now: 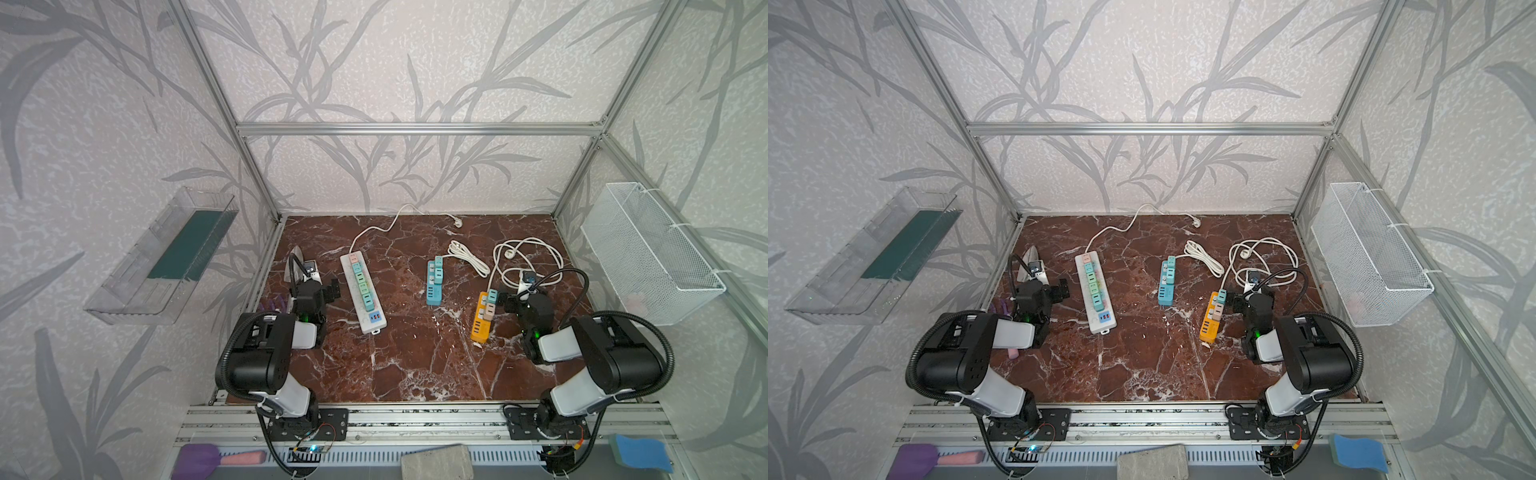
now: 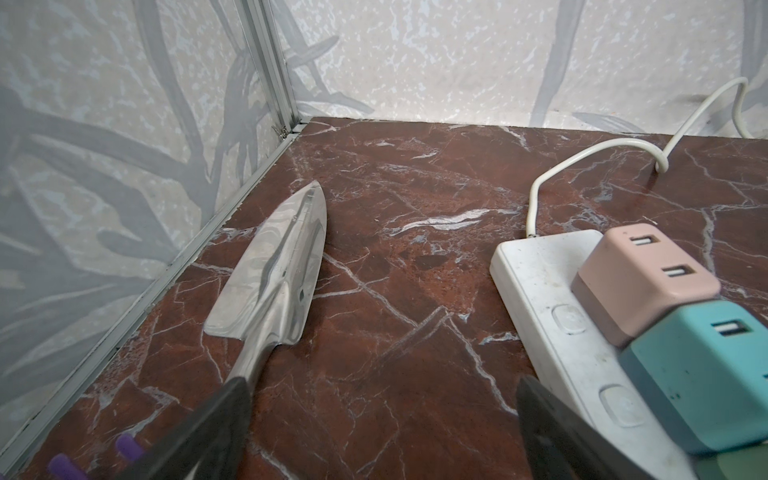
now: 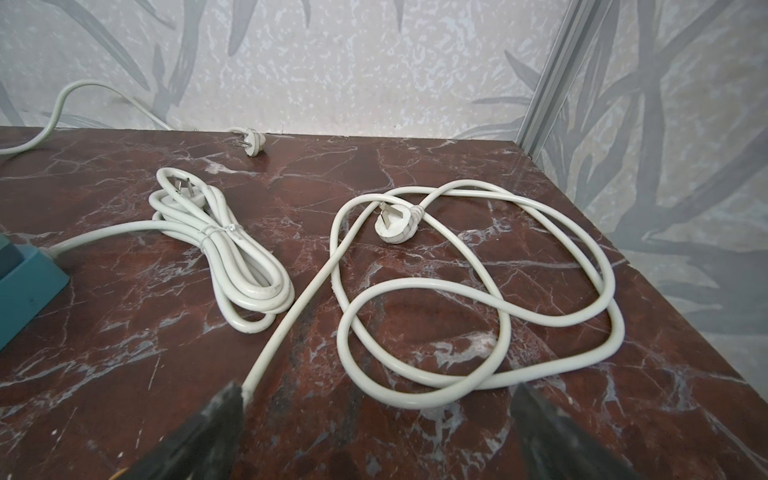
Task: Insert plugs into power strip
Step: Reset both arms
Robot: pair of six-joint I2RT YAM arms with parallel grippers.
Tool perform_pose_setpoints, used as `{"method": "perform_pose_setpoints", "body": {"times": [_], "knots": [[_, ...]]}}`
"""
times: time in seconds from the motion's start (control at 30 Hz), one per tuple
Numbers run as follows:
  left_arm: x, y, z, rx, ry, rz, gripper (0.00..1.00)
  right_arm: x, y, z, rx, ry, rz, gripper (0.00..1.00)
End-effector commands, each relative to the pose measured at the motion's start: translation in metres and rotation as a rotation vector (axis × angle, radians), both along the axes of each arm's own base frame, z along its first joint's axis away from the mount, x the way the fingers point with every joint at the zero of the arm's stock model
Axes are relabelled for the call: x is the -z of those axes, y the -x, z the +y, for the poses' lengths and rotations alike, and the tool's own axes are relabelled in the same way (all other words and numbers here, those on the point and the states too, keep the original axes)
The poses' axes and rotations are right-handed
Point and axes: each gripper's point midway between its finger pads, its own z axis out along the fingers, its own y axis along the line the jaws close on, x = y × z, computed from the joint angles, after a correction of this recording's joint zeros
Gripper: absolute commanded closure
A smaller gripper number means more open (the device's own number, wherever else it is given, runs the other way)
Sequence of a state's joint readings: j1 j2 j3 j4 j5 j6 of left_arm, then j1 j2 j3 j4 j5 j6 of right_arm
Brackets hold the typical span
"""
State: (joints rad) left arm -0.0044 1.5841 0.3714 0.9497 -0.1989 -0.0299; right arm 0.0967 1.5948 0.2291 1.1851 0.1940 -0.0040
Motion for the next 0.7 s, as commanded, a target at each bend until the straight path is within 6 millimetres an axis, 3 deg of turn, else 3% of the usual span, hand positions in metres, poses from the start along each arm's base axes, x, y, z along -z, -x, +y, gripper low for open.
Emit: {"method": "perform_pose_setpoints", "body": {"times": [0.0,0.67], "knots": [[-0.0074,-0.0017,0.0006,0.003,0.005,-0.023,0.01,-0.0153,-0.0097,-0.0032,0.022,-0.002,-0.052,0.01],[-0.0072,-0.0019,0.0008,0.003,0.006,-0.022,0.01,-0.0137,-0.0107,-0.0020,0.018,0.002,-0.040,0.01]]}}
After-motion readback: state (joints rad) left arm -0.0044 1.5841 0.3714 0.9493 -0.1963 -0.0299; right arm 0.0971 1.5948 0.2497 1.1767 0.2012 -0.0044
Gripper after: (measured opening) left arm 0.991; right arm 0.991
